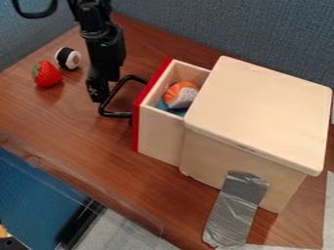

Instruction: Close the drawer

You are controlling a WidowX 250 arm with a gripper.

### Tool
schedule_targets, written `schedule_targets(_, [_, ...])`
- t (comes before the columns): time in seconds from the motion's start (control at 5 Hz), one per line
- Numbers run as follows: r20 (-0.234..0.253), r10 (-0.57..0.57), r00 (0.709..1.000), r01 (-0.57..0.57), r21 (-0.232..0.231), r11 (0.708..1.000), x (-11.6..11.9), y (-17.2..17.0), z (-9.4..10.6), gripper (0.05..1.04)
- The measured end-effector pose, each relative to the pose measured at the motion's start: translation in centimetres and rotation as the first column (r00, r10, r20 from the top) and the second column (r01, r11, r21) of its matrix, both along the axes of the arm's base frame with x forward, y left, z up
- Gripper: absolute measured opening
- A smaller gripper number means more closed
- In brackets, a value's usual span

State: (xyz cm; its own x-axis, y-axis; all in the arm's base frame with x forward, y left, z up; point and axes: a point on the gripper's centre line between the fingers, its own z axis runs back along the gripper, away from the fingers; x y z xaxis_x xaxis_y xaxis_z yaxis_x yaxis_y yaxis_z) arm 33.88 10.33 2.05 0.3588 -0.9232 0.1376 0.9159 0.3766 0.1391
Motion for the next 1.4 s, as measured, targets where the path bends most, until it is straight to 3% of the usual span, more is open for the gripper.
schedule_targets(0.2, [-0.014, 0.008, 1.000, -0.008, 0.003, 1.000, 0.8, -0.9, -1.1, 1.000])
schedule_targets(0.6, [0.007, -0.006, 1.000, 0.006, 0.008, 1.000, 1.7, -3.5, -1.3, 1.000])
schedule_targets(1.2, [-0.035, -0.024, 0.999, 0.022, -0.066, 0.998, 1.4, -7.9, -1.2, 1.000])
schedule_targets(1.4, [-0.007, -0.014, 1.000, 0.014, -0.079, 0.997, 1.7, -8.2, -0.1, 0.999])
